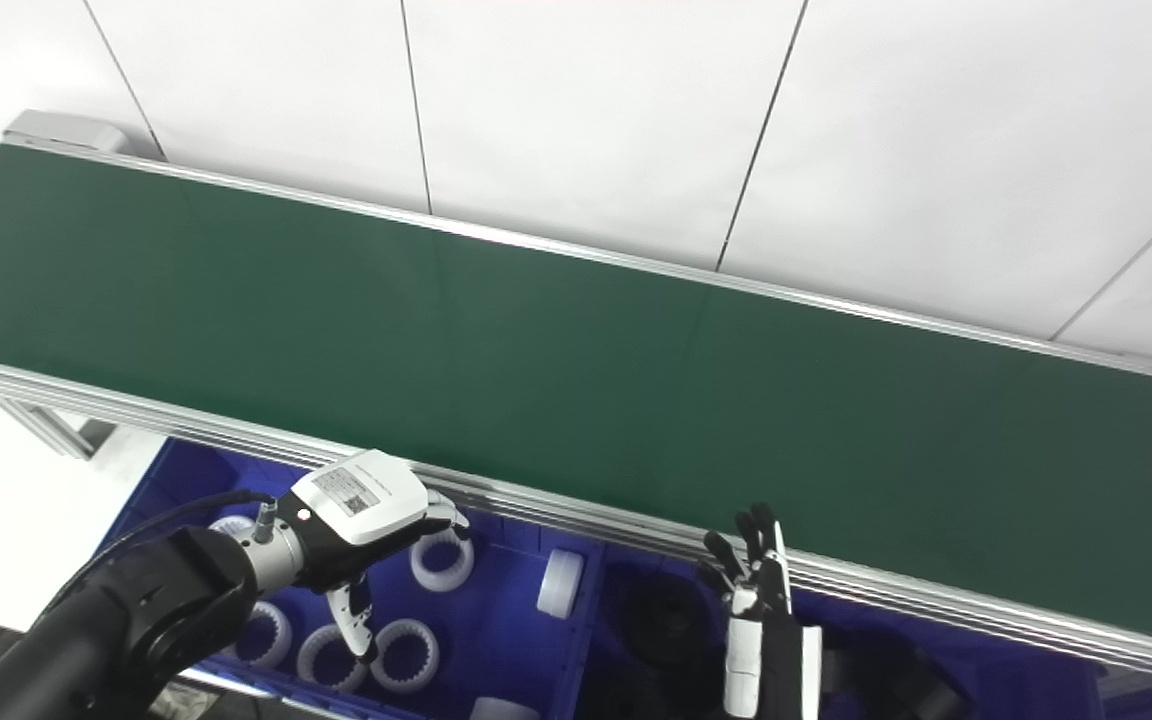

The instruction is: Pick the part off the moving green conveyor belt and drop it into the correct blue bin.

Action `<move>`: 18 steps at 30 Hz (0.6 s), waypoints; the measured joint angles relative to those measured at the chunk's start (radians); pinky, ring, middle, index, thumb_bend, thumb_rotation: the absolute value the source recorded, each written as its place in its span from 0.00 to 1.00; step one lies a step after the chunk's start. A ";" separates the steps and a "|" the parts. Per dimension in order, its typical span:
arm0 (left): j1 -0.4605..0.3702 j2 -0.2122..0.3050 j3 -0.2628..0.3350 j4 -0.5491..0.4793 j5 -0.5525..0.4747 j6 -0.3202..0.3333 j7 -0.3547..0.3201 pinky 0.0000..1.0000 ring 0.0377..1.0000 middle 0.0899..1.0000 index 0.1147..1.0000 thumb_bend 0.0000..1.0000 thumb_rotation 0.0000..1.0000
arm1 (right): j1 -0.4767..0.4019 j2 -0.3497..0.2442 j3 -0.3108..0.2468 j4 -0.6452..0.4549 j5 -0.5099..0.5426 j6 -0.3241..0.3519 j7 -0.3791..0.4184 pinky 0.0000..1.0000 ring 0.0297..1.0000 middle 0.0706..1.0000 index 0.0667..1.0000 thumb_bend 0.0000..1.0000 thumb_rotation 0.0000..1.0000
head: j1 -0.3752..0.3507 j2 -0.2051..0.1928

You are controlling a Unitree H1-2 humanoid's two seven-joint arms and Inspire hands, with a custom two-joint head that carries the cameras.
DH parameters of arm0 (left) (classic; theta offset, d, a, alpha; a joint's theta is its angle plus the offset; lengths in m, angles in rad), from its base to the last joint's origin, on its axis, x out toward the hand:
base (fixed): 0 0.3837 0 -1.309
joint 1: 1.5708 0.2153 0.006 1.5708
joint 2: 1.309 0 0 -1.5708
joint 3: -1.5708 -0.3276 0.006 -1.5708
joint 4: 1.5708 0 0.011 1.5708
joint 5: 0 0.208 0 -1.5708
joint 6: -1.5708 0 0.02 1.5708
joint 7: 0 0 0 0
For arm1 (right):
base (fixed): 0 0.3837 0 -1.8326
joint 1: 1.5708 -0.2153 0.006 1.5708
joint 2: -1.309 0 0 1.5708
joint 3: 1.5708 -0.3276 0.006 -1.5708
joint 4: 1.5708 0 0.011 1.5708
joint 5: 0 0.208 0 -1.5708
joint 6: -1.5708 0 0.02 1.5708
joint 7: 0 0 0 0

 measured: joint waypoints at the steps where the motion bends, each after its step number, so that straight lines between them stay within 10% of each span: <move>1: 0.009 -0.002 0.007 -0.024 -0.015 0.001 -0.002 0.61 0.74 0.81 0.78 0.99 0.27 | 0.001 0.000 0.000 0.000 0.000 0.000 0.000 0.79 0.85 0.93 0.96 0.86 0.97 | 0.000 0.000; 7: 0.090 -0.086 0.115 -0.286 -0.273 0.086 -0.011 0.52 0.65 0.73 0.72 0.88 0.31 | 0.002 0.005 0.010 0.004 -0.021 0.000 -0.003 0.77 0.84 0.93 0.97 0.84 1.00 | -0.106 0.002; 11: 0.186 -0.193 0.210 -0.322 -0.501 0.038 0.166 0.44 0.56 0.72 0.78 0.76 0.38 | -0.001 0.014 0.026 0.029 -0.067 -0.001 -0.012 0.76 0.83 0.92 0.97 0.80 1.00 | -0.210 -0.008; 15: 0.294 -0.256 0.251 -0.241 -0.584 -0.137 0.361 0.63 0.76 0.83 0.84 0.65 0.43 | -0.010 0.012 0.028 0.061 -0.140 -0.003 -0.049 0.77 0.82 0.90 0.97 0.74 1.00 | -0.335 -0.024; 18: 0.309 -0.309 0.292 -0.176 -0.669 -0.037 0.386 0.79 0.88 0.94 0.92 0.61 0.52 | -0.031 0.010 0.029 0.104 -0.185 -0.008 -0.072 0.80 0.83 0.90 0.96 0.72 1.00 | -0.391 -0.032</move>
